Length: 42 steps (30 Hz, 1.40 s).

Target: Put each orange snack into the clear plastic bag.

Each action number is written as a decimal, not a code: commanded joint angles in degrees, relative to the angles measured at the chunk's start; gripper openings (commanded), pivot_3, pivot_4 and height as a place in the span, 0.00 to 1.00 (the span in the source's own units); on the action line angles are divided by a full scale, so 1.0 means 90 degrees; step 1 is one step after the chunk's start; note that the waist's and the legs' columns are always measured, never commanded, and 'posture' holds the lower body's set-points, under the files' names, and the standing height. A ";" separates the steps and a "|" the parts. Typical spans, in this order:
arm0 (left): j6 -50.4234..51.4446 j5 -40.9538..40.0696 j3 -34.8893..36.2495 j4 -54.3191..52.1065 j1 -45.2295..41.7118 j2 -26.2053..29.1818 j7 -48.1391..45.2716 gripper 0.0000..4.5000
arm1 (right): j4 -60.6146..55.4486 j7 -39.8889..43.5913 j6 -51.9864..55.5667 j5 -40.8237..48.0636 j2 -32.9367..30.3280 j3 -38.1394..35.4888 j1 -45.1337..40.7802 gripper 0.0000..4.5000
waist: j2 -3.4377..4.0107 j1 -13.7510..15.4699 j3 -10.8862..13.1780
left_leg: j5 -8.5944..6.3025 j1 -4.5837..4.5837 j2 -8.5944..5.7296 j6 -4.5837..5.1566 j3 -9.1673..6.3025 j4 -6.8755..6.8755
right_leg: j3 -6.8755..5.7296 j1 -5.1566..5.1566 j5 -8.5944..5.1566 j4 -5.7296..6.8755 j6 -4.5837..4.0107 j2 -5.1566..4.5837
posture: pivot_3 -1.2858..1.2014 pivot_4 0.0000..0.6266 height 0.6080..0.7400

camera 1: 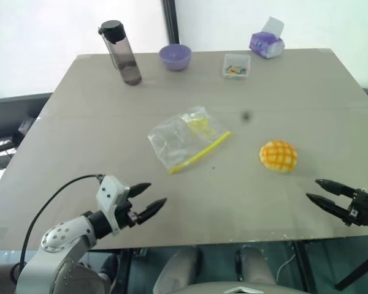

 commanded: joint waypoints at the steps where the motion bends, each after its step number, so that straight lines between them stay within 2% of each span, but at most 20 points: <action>1: -0.0158 0.0045 0.0083 0.0036 -0.0202 0.0061 0.0006 0.82 | -0.0068 0.0089 -0.0180 0.0011 -0.0090 -0.0072 -0.0115 0.56 | 0.0000 0.0000 0.0000 | 0.0000 0.0000 0.0000 0.0000 0.0000 0.0000 | 0.0000 0.0000 0.0000 0.0000 0.0000 0.0000 | 0.52 0.24 1.00; 26: -0.0087 0.0068 0.0048 0.0628 -0.0778 0.0131 0.0043 0.82 | -0.0093 -0.0136 -0.0119 -0.0178 -0.0050 0.0232 -0.0237 0.56 | 0.0000 -0.0001 0.0000 | 0.0000 0.0000 0.0000 -0.0001 -0.0001 -0.0003 | 0.0000 -0.0001 0.0000 -0.0005 0.0000 0.0000 | 0.52 0.24 1.00; 30: 0.1346 -0.0925 0.0189 0.0495 -0.1156 0.0002 0.0476 0.82 | -0.0672 -0.0575 -0.0146 -0.0649 -0.0101 0.0532 -0.0358 0.56 | 0.0001 -0.0003 0.0000 | 0.0000 0.0000 0.0000 0.0000 -0.0003 -0.0003 | -0.0001 -0.0005 0.0000 0.0001 0.0000 0.0002 | 0.52 0.24 1.00; 36: 0.2398 -0.2028 0.0582 0.0756 -0.1810 -0.0448 0.1169 0.82 | -0.2030 -0.1323 0.1147 0.0155 -0.0266 0.0965 -0.1397 0.56 | 0.0002 -0.0013 0.0005 | 0.0003 0.0001 0.0003 -0.0004 -0.0002 0.0001 | 0.0002 -0.0009 0.0001 0.0010 0.0001 0.0006 | 0.52 0.24 1.00; 37: 0.2560 -0.2266 0.0690 0.0790 -0.1904 -0.0481 0.1238 0.94 | -0.2133 -0.1300 0.1238 0.0102 -0.0395 0.0998 -0.1426 0.67 | 0.0001 -0.0005 0.0005 | 0.0003 0.0000 0.0004 -0.0005 -0.0006 0.0002 | -0.0002 -0.0009 0.0000 0.0010 0.0001 0.0008 | 0.52 0.24 1.00; 38: 0.2742 -0.2396 0.0773 0.0883 -0.2024 -0.0495 0.1382 0.98 | -0.2215 -0.1217 0.1267 -0.0007 -0.0558 0.1044 -0.1403 0.71 | -0.0005 0.0022 0.0006 | 0.0004 -0.0002 0.0004 -0.0007 -0.0007 0.0001 | -0.0003 -0.0009 0.0000 0.0008 0.0001 0.0008 | 0.52 0.24 1.00; 41: 0.3130 -0.2441 0.0872 0.1345 -0.2385 -0.0537 0.1876 1.00 | -0.2363 -0.1137 0.1273 -0.0174 -0.0844 0.1168 -0.1403 0.99 | -0.0008 0.0068 0.0008 | 0.0018 -0.0008 -0.0001 -0.0031 -0.0013 0.0002 | -0.0013 -0.0013 0.0000 -0.0004 0.0000 0.0004 | 0.52 0.24 1.00; 42: 0.3254 -0.2454 0.0867 0.1473 -0.2481 -0.0545 0.1986 1.00 | -0.2385 -0.1160 0.1273 -0.0221 -0.0896 0.1202 -0.1427 0.99 | -0.0010 0.0066 0.0008 | 0.0018 -0.0010 -0.0002 -0.0031 -0.0012 0.0002 | -0.0012 -0.0014 0.0000 -0.0006 0.0001 0.0004 | 0.52 0.24 1.00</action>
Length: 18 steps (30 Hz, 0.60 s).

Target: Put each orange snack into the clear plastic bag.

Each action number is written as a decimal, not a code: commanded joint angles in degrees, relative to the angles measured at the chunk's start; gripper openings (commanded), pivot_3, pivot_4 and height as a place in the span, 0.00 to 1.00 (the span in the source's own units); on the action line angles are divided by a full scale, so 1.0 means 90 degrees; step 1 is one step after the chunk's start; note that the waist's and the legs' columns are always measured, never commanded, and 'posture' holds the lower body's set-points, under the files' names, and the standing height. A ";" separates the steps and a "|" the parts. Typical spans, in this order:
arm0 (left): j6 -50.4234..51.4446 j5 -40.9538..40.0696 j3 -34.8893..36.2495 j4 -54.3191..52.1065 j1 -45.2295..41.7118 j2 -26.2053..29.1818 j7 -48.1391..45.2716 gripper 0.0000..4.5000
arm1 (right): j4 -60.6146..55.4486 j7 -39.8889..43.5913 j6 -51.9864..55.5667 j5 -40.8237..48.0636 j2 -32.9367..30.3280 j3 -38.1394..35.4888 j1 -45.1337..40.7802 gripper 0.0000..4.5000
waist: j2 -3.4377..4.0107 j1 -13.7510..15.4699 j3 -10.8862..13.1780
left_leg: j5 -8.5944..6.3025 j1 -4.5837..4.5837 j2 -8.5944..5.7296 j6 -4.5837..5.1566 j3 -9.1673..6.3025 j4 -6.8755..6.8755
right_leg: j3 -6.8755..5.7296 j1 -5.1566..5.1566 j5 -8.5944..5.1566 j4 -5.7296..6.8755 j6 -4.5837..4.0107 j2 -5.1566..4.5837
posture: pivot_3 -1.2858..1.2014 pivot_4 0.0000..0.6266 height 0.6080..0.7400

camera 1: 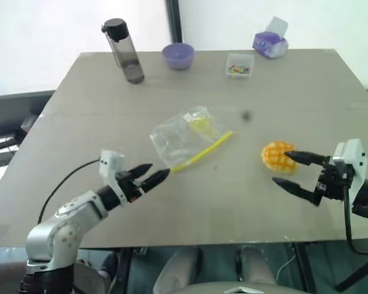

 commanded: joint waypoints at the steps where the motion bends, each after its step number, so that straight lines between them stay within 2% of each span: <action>1: 0.0503 -0.0176 0.0126 0.0378 -0.0320 -0.0029 0.0486 1.00 | -0.0289 0.0000 0.0037 -0.0103 -0.0193 0.0045 -0.0061 0.99 | -0.0002 -0.0009 0.0000 | 0.0000 0.0001 0.0000 0.0000 0.0003 0.0000 | 0.0002 0.0001 0.0000 0.0000 0.0000 0.0000 | 0.52 0.24 1.00; 10: 0.1586 -0.0894 0.0116 0.0917 -0.1096 -0.0607 0.1189 1.00 | -0.0319 -0.0029 0.0092 -0.0257 -0.0318 0.0131 -0.0038 0.99 | -0.0001 -0.0029 -0.0001 | 0.0001 0.0003 0.0000 -0.0001 0.0008 0.0003 | 0.0009 0.0003 0.0000 0.0011 0.0001 -0.0001 | 0.52 0.24 1.00; 18: 0.1738 -0.0514 -0.0132 0.1898 -0.1689 -0.1499 0.1890 1.00 | -0.0290 -0.0153 -0.0045 -0.0407 -0.0178 0.0186 -0.0084 0.99 | 0.0007 0.0078 -0.0032 | 0.0001 0.0016 -0.0005 -0.0001 0.0007 0.0011 | 0.0007 0.0017 0.0001 0.0015 0.0001 -0.0005 | 0.52 0.24 1.00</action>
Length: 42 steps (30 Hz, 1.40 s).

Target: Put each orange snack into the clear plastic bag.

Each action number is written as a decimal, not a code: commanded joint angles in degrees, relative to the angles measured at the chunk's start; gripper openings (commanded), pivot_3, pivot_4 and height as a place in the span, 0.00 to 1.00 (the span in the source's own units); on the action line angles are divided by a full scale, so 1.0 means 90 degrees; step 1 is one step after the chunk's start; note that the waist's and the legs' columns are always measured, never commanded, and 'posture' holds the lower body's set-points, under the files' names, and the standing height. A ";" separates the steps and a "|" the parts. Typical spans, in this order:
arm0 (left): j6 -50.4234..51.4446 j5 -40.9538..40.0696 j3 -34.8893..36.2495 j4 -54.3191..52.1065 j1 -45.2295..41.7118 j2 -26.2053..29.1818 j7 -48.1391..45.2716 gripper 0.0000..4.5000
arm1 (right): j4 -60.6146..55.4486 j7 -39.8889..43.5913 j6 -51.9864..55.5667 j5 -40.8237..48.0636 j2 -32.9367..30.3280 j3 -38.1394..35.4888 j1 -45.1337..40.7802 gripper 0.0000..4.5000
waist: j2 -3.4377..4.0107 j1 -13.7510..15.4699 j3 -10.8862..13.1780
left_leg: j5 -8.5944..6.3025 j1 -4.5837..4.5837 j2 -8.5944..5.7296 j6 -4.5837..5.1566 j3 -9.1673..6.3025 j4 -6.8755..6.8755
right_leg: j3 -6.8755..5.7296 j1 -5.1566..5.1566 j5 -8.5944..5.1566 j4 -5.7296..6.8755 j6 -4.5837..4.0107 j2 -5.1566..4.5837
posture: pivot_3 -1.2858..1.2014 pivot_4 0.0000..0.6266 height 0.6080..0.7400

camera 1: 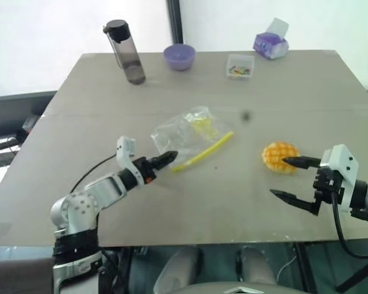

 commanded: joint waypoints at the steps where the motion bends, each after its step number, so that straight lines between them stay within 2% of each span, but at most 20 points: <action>1: 0.0200 0.0241 -0.0280 0.0624 -0.0022 -0.0295 0.0310 1.00 | -0.0174 -0.0093 -0.0173 -0.0074 0.0076 -0.0024 -0.0088 0.99 | 0.0005 0.0056 -0.0013 | 0.0000 0.0000 0.0000 0.0000 0.0000 0.0000 | 0.0000 0.0001 0.0000 0.0000 0.0000 0.0000 | 0.52 0.24 1.00; 6: 0.0172 -0.0069 0.0438 0.1660 -0.0739 -0.0919 0.0980 1.00 | -0.0188 -0.0174 -0.0208 -0.0158 0.0158 0.0055 -0.0109 0.99 | 0.0027 0.0150 -0.0037 | 0.0001 0.0003 -0.0010 0.0000 -0.0003 0.0007 | -0.0002 0.0008 0.0001 0.0005 0.0002 -0.0008 | 0.52 0.24 1.00; 7: 0.0211 -0.0135 0.0535 0.1797 -0.0874 -0.0985 0.1037 0.88 | -0.0192 -0.0196 -0.0210 -0.0169 0.0177 0.0075 -0.0116 1.00 | 0.0024 0.0171 -0.0040 | 0.0002 0.0008 -0.0012 -0.0001 -0.0005 0.0010 | -0.0005 0.0013 0.0001 0.0007 0.0004 -0.0009 | 0.52 0.24 1.00; 8: 0.0254 -0.0167 0.0584 0.1866 -0.0956 -0.1015 0.1065 0.81 | -0.0193 -0.0207 -0.0210 -0.0178 0.0190 0.0087 -0.0122 1.00 | 0.0020 0.0172 -0.0041 | 0.0004 0.0009 -0.0012 -0.0004 -0.0006 0.0012 | -0.0006 0.0014 0.0002 0.0009 0.0006 -0.0007 | 0.52 0.24 1.00; 15: 0.0661 -0.0298 0.0489 0.1945 -0.1189 -0.1032 0.1047 0.04 | -0.0242 -0.0345 -0.0228 -0.0257 0.0312 0.0171 -0.0139 1.00 | 0.0018 0.0176 -0.0040 | 0.0005 -0.0005 -0.0016 -0.0006 -0.0007 0.0013 | -0.0002 0.0000 0.0002 0.0009 0.0007 -0.0011 | 0.52 0.24 1.00; 16: 0.0713 -0.0324 0.0499 0.1946 -0.1204 -0.1049 0.1049 0.01 | -0.0250 -0.0367 -0.0229 -0.0280 0.0329 0.0196 -0.0140 1.00 | 0.0021 0.0185 -0.0042 | 0.0005 -0.0004 -0.0016 -0.0006 -0.0007 0.0013 | -0.0002 0.0001 0.0002 0.0010 0.0007 -0.0011 | 0.52 0.24 1.00; 19: 0.0830 -0.0443 0.0565 0.1940 -0.1239 -0.1111 0.1058 0.01 | -0.0241 -0.0423 -0.0241 -0.0377 0.0356 0.0278 -0.0180 1.00 | 0.0020 0.0184 -0.0041 | 0.0006 -0.0001 -0.0016 -0.0007 -0.0005 0.0013 | 0.0000 0.0001 0.0002 0.0013 0.0007 -0.0010 | 0.52 0.24 1.00; 23: 0.1144 -0.0960 0.0773 0.1803 -0.1252 -0.1198 0.0986 0.01 | -0.0063 -0.0782 -0.0346 -0.0911 0.0562 0.0852 -0.0484 1.00 | 0.0016 0.0182 -0.0038 | 0.0006 -0.0003 -0.0016 -0.0007 -0.0005 0.0013 | 0.0000 0.0000 0.0002 0.0012 0.0007 -0.0010 | 0.52 0.24 1.00; 27: 0.1511 -0.1623 0.1058 0.1765 -0.1322 -0.1276 0.1065 0.01 | 0.0335 -0.1357 -0.0406 -0.1978 0.0843 0.1763 -0.1122 1.00 | -0.0014 0.0139 -0.0021 | 0.0006 -0.0011 -0.0017 -0.0007 -0.0008 0.0014 | -0.0001 -0.0013 0.0002 0.0012 0.0007 -0.0010 | 0.52 0.24 1.00; 32: 0.2147 -0.2425 0.1063 0.1593 -0.1209 -0.1275 0.1246 0.01 | 0.1777 -0.1754 -0.1675 -0.3944 0.1034 0.3248 -0.2181 1.00 | -0.0040 -0.0080 -0.0006 | 0.0007 -0.0017 -0.0017 -0.0009 -0.0003 0.0014 | 0.0005 -0.0023 0.0002 0.0019 0.0006 -0.0005 | 0.52 0.24 1.00; 36: 0.2328 -0.3102 0.0937 0.1395 -0.1020 -0.1232 0.1454 0.01 | 0.2850 -0.2189 -0.2261 -0.4496 0.1553 0.3474 -0.2938 1.00 | -0.0042 -0.0175 -0.0004 | 0.0010 -0.0015 -0.0014 -0.0012 0.0000 0.0013 | 0.0010 -0.0025 0.0002 0.0024 0.0006 -0.0003 | 0.52 0.24 1.00; 42: 0.2093 -0.3986 0.0503 0.1071 -0.0619 -0.0992 0.1850 0.01 | 0.3912 -0.2310 -0.3152 -0.5049 0.1651 0.3563 -0.3436 1.00 | -0.0043 -0.0178 -0.0004 | 0.0010 -0.0016 -0.0015 -0.0012 -0.0001 0.0013 | 0.0010 -0.0027 0.0002 0.0022 0.0005 -0.0003 | 0.52 0.24 1.00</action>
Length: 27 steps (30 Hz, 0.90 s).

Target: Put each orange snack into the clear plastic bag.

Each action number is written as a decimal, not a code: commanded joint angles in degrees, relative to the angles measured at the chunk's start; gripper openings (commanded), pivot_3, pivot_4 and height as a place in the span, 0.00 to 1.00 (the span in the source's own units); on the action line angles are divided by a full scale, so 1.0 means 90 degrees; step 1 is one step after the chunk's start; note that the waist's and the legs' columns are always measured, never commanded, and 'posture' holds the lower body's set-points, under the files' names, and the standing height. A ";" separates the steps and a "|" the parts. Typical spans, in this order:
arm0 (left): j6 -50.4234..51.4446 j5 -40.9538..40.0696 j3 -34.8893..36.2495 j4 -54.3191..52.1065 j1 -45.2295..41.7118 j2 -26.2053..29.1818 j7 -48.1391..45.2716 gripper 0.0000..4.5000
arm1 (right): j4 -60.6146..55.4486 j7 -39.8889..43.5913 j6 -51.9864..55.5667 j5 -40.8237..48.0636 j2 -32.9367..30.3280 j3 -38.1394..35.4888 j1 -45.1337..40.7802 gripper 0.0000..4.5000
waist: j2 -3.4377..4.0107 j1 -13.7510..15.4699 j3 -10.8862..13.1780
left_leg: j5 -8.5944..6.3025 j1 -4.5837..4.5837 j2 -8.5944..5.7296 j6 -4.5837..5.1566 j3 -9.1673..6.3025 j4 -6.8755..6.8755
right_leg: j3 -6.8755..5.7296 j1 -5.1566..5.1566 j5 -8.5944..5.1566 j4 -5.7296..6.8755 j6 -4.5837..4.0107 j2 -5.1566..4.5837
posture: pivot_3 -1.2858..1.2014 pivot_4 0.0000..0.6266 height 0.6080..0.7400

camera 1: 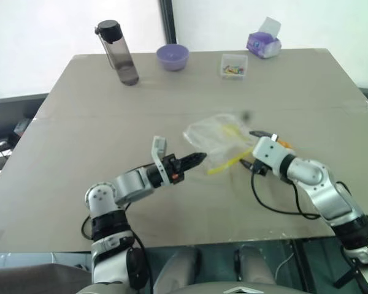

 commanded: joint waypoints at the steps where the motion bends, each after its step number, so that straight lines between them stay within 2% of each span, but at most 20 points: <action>1: -0.0250 -0.0643 -0.0216 -0.0295 0.0147 0.0178 0.0246 0.01 | 0.0162 -0.0093 -0.0496 -0.0087 0.0070 -0.0125 -0.0099 1.00 | 0.0000 0.0008 0.0000 | 0.0000 0.0000 0.0000 0.0000 -0.0001 0.0000 | 0.0000 0.0000 0.0000 0.0000 0.0000 0.0001 | 0.52 0.24 1.00; 2: -0.0331 -0.0748 -0.0261 -0.0297 0.0187 0.0243 0.0305 0.00 | 0.0188 -0.0081 -0.0582 -0.0074 0.0094 -0.0155 -0.0110 0.88 | 0.0000 0.0004 0.0000 | 0.0000 0.0000 0.0000 0.0000 -0.0001 0.0000 | 0.0000 0.0000 0.0000 0.0000 0.0000 0.0001 | 0.52 0.24 1.00; 3: -0.0402 -0.0853 -0.0306 -0.0310 0.0239 0.0314 0.0351 0.00 | 0.0185 -0.0044 -0.0658 -0.0063 0.0107 -0.0166 -0.0098 0.81 | 0.0001 0.0003 0.0000 | 0.0000 0.0000 0.0000 0.0000 0.0000 -0.0001 | 0.0001 0.0000 0.0000 0.0000 0.0000 0.0001 | 0.52 0.24 1.00; 6: -0.0612 -0.1119 -0.0490 -0.0353 0.0374 0.0494 0.0457 0.00 | 0.0189 0.0028 -0.0882 -0.0046 0.0154 -0.0167 -0.0065 0.50 | 0.0001 -0.0030 0.0000 | 0.0000 0.0001 0.0001 0.0000 0.0002 -0.0001 | 0.0004 0.0000 0.0000 0.0001 -0.0001 0.0002 | 0.52 0.24 1.00; 7: -0.0679 -0.1190 -0.0560 -0.0365 0.0409 0.0543 0.0488 0.00 | 0.0194 0.0040 -0.0942 -0.0041 0.0169 -0.0167 -0.0065 0.37 | 0.0001 -0.0046 0.0000 | 0.0000 0.0001 0.0001 0.0000 0.0003 -0.0001 | 0.0005 0.0000 0.0000 0.0001 -0.0001 0.0002 | 0.52 0.24 1.00; 10: -0.0857 -0.1378 -0.0803 -0.0393 0.0509 0.0685 0.0525 0.00 | 0.0230 0.0016 -0.0990 -0.0074 0.0251 -0.0201 -0.0145 0.06 | 0.0001 -0.0073 0.0000 | 0.0000 0.0002 0.0001 -0.0001 0.0002 -0.0002 | 0.0005 0.0000 0.0000 0.0002 -0.0001 0.0003 | 0.52 0.24 1.00; 11: -0.0911 -0.1429 -0.0871 -0.0401 0.0530 0.0719 0.0537 0.00 | 0.0250 0.0013 -0.1017 -0.0093 0.0263 -0.0208 -0.0165 0.02 | 0.0001 -0.0077 0.0000 | 0.0000 0.0002 0.0001 -0.0001 0.0002 -0.0002 | 0.0005 0.0000 0.0000 0.0002 -0.0001 0.0003 | 0.52 0.24 1.00; 17: -0.1184 -0.1568 -0.1248 -0.0427 0.0579 0.0973 0.0475 0.00 | 0.0327 0.0048 -0.1157 -0.0139 0.0302 -0.0221 -0.0203 0.02 | 0.0002 -0.0093 0.0000 | 0.0000 0.0002 0.0001 -0.0001 0.0002 -0.0002 | 0.0006 -0.0002 0.0000 0.0003 -0.0001 0.0004 | 0.52 0.24 1.00; 22: -0.1549 -0.0508 -0.1439 -0.0761 0.0612 0.1286 -0.0273 0.00 | 0.0197 0.0047 -0.0906 -0.0126 0.0375 -0.0364 -0.0346 0.02 | 0.0004 -0.0104 0.0001 | 0.0001 0.0003 0.0001 -0.0001 0.0004 -0.0002 | 0.0007 -0.0002 0.0000 0.0003 -0.0001 0.0006 | 0.52 0.24 1.00; 24: -0.1875 -0.0072 -0.1418 -0.0862 0.0617 0.1296 -0.0576 0.12 | 0.0172 0.0059 -0.0831 -0.0147 0.0381 -0.0405 -0.0431 0.00 | 0.0006 -0.0106 0.0002 | 0.0001 0.0002 0.0001 -0.0001 0.0007 -0.0004 | 0.0009 -0.0003 0.0000 0.0002 -0.0002 0.0006 | 0.52 0.24 1.00; 26: -0.2059 0.0448 -0.1517 -0.0966 0.0570 0.1521 -0.1015 0.26 | -0.0001 0.0124 0.0090 -0.0310 0.0424 -0.0471 -0.0506 0.00 | 0.0005 -0.0106 0.0002 | 0.0001 0.0003 0.0001 -0.0001 0.0007 -0.0004 | 0.0009 -0.0003 0.0000 0.0002 -0.0002 0.0007 | 0.52 0.24 1.00; 27: -0.2129 0.0726 -0.1592 -0.1021 0.0547 0.1643 -0.1200 0.38 | -0.0077 0.0169 0.0474 -0.0357 0.0442 -0.0487 -0.0538 0.00 | 0.0006 -0.0106 0.0002 | 0.0001 0.0002 0.0002 -0.0001 0.0007 -0.0005 | 0.0009 -0.0003 0.0000 0.0002 -0.0003 0.0008 | 0.52 0.24 1.00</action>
